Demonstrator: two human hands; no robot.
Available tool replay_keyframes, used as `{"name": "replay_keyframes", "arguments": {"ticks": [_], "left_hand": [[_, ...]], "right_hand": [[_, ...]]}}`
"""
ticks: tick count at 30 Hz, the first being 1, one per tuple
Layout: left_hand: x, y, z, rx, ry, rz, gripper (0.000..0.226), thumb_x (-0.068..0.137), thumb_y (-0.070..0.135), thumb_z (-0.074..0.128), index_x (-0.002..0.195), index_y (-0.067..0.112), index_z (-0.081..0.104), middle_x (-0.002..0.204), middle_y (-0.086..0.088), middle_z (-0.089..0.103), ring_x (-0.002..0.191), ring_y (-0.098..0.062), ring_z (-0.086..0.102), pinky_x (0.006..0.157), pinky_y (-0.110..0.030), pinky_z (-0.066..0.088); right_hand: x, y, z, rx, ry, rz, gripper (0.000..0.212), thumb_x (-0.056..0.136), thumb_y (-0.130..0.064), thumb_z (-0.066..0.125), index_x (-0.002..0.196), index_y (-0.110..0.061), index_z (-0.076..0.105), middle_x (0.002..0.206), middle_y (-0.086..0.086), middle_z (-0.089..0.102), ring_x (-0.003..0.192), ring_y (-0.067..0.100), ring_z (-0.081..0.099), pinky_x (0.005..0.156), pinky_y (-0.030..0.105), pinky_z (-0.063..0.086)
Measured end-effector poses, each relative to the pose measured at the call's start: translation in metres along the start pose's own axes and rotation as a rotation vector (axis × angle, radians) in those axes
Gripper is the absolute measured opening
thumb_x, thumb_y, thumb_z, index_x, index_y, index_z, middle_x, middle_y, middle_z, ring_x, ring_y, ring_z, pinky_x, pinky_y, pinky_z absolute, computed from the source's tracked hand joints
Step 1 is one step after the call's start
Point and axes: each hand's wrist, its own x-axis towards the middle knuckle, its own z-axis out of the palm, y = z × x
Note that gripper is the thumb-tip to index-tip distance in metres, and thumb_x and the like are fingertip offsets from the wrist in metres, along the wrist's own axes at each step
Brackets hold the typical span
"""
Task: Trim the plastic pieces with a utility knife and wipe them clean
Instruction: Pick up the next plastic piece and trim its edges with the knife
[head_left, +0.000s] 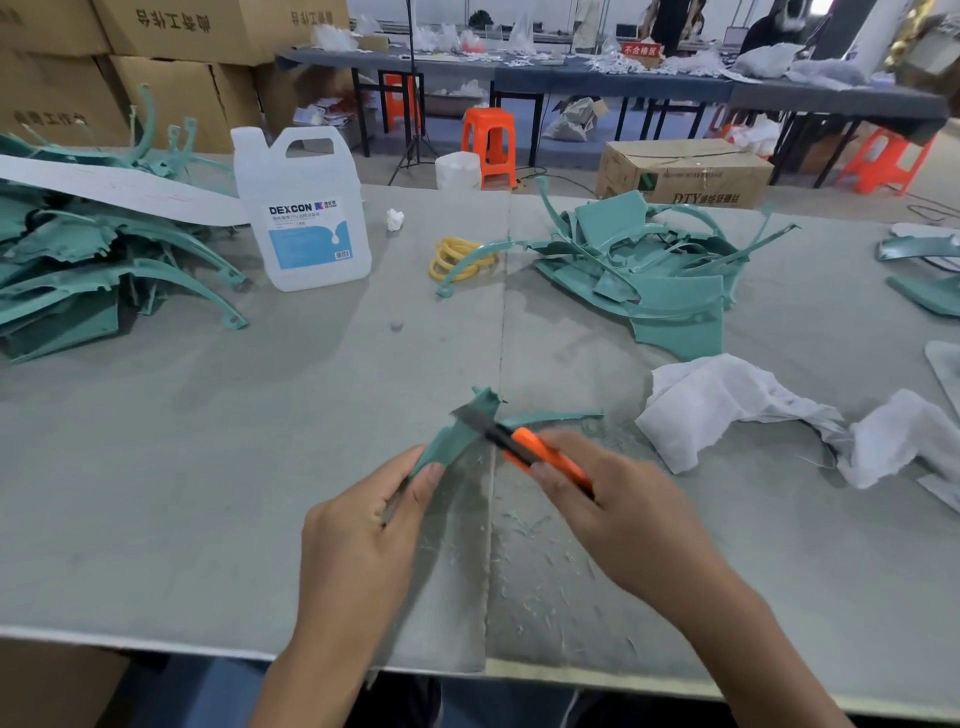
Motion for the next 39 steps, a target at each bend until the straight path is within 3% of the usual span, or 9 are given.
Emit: {"name": "replay_keyframes", "arguments": {"ticks": [3, 8, 12, 14, 19, 24, 29, 33, 39], "left_hand": [[-0.002, 0.002, 0.001, 0.032, -0.038, 0.042, 0.023, 0.094, 0.058, 0.057, 0.114, 0.068, 0.059, 0.058, 0.011, 0.057, 0.051, -0.009, 0.047, 0.048, -0.013, 0.036], [0.000, -0.004, -0.001, 0.060, -0.007, 0.052, 0.019, 0.094, 0.061, 0.055, 0.107, 0.075, 0.056, 0.064, 0.005, 0.063, 0.056, -0.014, 0.053, 0.053, -0.022, 0.044], [-0.008, -0.002, 0.003, -0.007, -0.023, 0.016, 0.031, 0.086, 0.066, 0.052, 0.117, 0.063, 0.057, 0.082, 0.031, 0.071, 0.069, 0.009, 0.063, 0.065, -0.017, 0.049], [-0.011, -0.001, 0.005, -0.009, -0.021, 0.002, 0.032, 0.085, 0.066, 0.052, 0.116, 0.062, 0.057, 0.087, 0.035, 0.070, 0.074, 0.013, 0.063, 0.069, -0.019, 0.051], [-0.017, 0.006, 0.006, 0.035, -0.022, 0.006, 0.033, 0.084, 0.061, 0.052, 0.117, 0.063, 0.052, 0.091, 0.034, 0.069, 0.075, 0.005, 0.065, 0.069, -0.019, 0.050], [-0.019, 0.006, 0.006, 0.039, -0.016, -0.022, 0.037, 0.084, 0.046, 0.062, 0.118, 0.060, 0.055, 0.097, 0.039, 0.067, 0.084, 0.008, 0.067, 0.075, -0.014, 0.050], [-0.020, 0.002, 0.007, 0.019, -0.013, -0.043, 0.025, 0.089, 0.037, 0.073, 0.113, 0.043, 0.071, 0.099, 0.035, 0.070, 0.087, 0.013, 0.066, 0.075, -0.001, 0.044], [-0.019, 0.003, 0.009, 0.034, 0.003, -0.042, 0.022, 0.086, 0.028, 0.076, 0.107, 0.035, 0.079, 0.099, 0.031, 0.071, 0.085, 0.008, 0.068, 0.074, -0.003, 0.045], [-0.018, 0.005, 0.007, 0.045, -0.004, 0.005, 0.026, 0.088, 0.044, 0.071, 0.109, 0.031, 0.079, 0.099, 0.024, 0.075, 0.083, 0.004, 0.070, 0.072, -0.011, 0.050]], "right_hand": [[0.015, 0.003, -0.010, -0.095, 0.064, 0.068, 0.038, 0.098, -0.063, 0.029, 0.124, -0.045, 0.049, 0.065, -0.012, 0.055, 0.063, 0.014, 0.058, 0.062, 0.038, 0.052], [0.024, -0.003, -0.018, -0.281, 0.119, 0.086, 0.029, 0.106, -0.053, 0.033, 0.126, -0.041, 0.050, 0.068, -0.009, 0.051, 0.064, 0.024, 0.048, 0.059, 0.038, 0.039], [0.014, -0.013, -0.029, -0.073, 0.011, 0.057, 0.031, 0.101, -0.056, 0.039, 0.124, -0.044, 0.054, 0.068, -0.009, 0.058, 0.067, 0.018, 0.058, 0.065, 0.040, 0.051], [0.007, -0.022, -0.034, -0.023, -0.075, 0.000, 0.026, 0.098, -0.056, 0.040, 0.115, -0.045, 0.056, 0.067, -0.009, 0.060, 0.062, 0.012, 0.058, 0.064, 0.041, 0.053], [-0.002, -0.035, -0.042, -0.094, -0.171, -0.045, 0.030, 0.099, -0.053, 0.039, 0.113, -0.036, 0.060, 0.073, -0.008, 0.064, 0.064, 0.010, 0.059, 0.070, 0.040, 0.054], [-0.005, -0.039, -0.045, -0.144, -0.179, -0.068, 0.031, 0.101, -0.052, 0.039, 0.109, -0.031, 0.059, 0.071, -0.007, 0.062, 0.064, 0.011, 0.058, 0.071, 0.039, 0.053], [-0.005, -0.037, -0.046, -0.148, -0.203, -0.065, 0.028, 0.101, -0.052, 0.039, 0.105, -0.031, 0.057, 0.072, -0.007, 0.060, 0.065, 0.012, 0.056, 0.072, 0.040, 0.052], [-0.004, -0.036, -0.044, -0.189, -0.178, -0.073, 0.036, 0.097, -0.059, 0.031, 0.116, -0.038, 0.053, 0.072, -0.011, 0.060, 0.066, 0.011, 0.057, 0.070, 0.040, 0.053], [0.021, -0.009, -0.042, -0.178, -0.084, 0.054, 0.028, 0.103, -0.054, 0.040, 0.123, -0.045, 0.056, 0.072, -0.012, 0.059, 0.072, 0.016, 0.060, 0.067, 0.035, 0.050]]}}
